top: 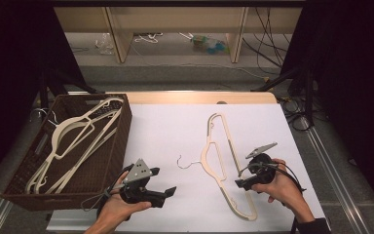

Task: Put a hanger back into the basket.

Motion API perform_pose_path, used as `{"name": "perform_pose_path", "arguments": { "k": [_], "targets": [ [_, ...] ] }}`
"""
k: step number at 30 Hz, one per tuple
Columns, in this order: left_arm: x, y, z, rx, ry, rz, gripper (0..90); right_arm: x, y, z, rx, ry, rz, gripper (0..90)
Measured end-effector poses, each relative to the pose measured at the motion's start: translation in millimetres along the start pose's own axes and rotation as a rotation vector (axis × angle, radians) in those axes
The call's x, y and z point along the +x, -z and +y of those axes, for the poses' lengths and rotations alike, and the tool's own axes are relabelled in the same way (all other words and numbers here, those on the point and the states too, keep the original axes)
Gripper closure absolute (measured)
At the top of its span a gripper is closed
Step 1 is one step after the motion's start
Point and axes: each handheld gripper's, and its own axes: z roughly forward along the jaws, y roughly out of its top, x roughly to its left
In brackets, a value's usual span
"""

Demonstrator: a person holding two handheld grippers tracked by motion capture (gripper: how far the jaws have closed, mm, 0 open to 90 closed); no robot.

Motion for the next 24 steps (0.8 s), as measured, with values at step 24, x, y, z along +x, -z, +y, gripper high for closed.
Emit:
{"name": "perform_pose_path", "arguments": {
  "k": [24],
  "targets": [
    [-2.0, -4.0, -10.1, 0.019, -0.043, -0.023, 16.4, 0.6, -24.1, 9.8, 0.147, -0.002, -0.054, 37.3]
  ]
}}
